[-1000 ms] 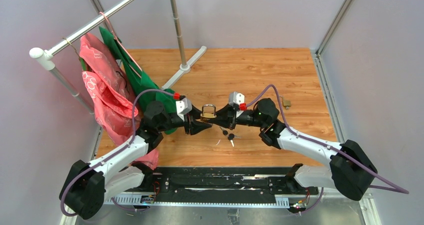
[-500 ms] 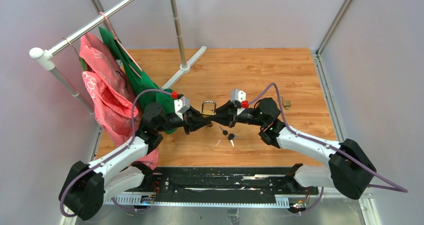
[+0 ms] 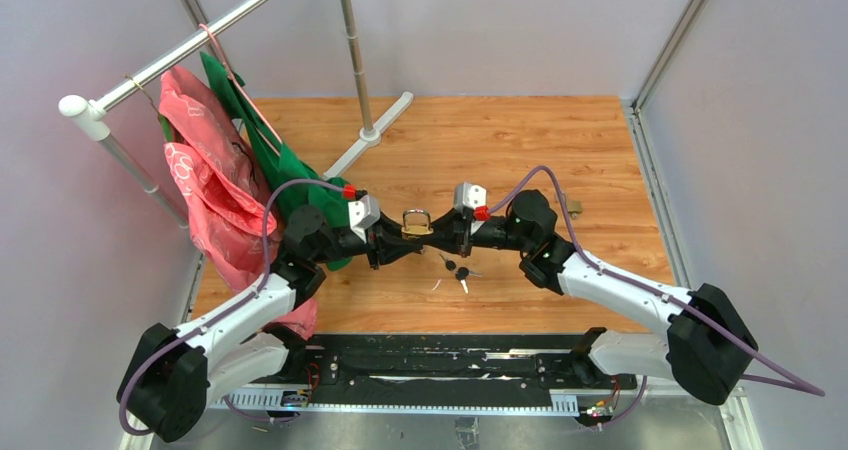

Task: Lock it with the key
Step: Adjust the lock.

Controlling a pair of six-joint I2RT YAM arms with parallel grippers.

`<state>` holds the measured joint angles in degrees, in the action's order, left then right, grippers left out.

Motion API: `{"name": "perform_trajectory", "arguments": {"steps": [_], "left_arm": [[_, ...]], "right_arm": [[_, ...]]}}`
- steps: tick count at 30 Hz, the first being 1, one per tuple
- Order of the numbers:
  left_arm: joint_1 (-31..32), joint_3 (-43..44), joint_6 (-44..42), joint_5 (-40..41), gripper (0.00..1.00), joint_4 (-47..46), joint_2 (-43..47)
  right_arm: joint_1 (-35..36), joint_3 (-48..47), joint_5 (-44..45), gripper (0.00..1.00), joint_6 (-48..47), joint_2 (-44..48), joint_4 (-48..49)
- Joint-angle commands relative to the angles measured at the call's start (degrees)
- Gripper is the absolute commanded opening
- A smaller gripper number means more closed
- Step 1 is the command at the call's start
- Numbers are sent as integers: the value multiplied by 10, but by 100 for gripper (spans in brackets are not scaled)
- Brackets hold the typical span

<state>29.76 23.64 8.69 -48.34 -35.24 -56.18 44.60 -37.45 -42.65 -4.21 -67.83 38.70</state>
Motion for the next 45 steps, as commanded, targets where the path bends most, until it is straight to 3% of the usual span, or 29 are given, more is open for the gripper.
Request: {"name": "perform_trajectory", "arguments": {"steps": [1,5,10,12,14,16,20,22,25,29,32,38,42,45], "left_arm": [[1,5,-8,-9,23,-11,-6],[1,8,-14,-19,1,-11,-6],[1,11,-16,-18,0,2,-5],[1,10,-10,-15,0,4,-5],[1,8,-11,-14,0,4,-4],[0,8,-27,-19,0,7,-4],[1,7,-43,-28,0,16,-4],[0,6,-44,-32,0,16,-5],[0,1,-46,-34,0,17,-6],[-1,-2,-47,-36,0,17,-5],[-1,-2,-53,-35,0,17,-7],[1,-1,-56,-28,0,15,-11],[6,0,-36,-20,42,-4,-14],[11,0,-33,-18,50,-17,-19]], "right_arm": [[1,-24,-26,0,-19,18,0],[2,-27,-29,0,-20,9,-2],[2,-29,-30,1,-23,7,-14],[2,-37,-28,17,-25,7,-40],[2,-55,-29,43,-32,7,-85],[2,-83,-30,57,-41,4,-143],[2,-122,-32,63,-55,3,-207],[2,-134,-36,59,-68,6,-233],[1,-137,-31,39,-78,10,-266],[-8,-134,-30,25,-77,9,-296],[-12,-140,-50,3,-75,6,-303],[-12,-138,-75,0,-44,0,-246],[-11,-126,-83,0,-11,-4,-154],[-10,-137,-79,0,-5,-19,-149]]}}
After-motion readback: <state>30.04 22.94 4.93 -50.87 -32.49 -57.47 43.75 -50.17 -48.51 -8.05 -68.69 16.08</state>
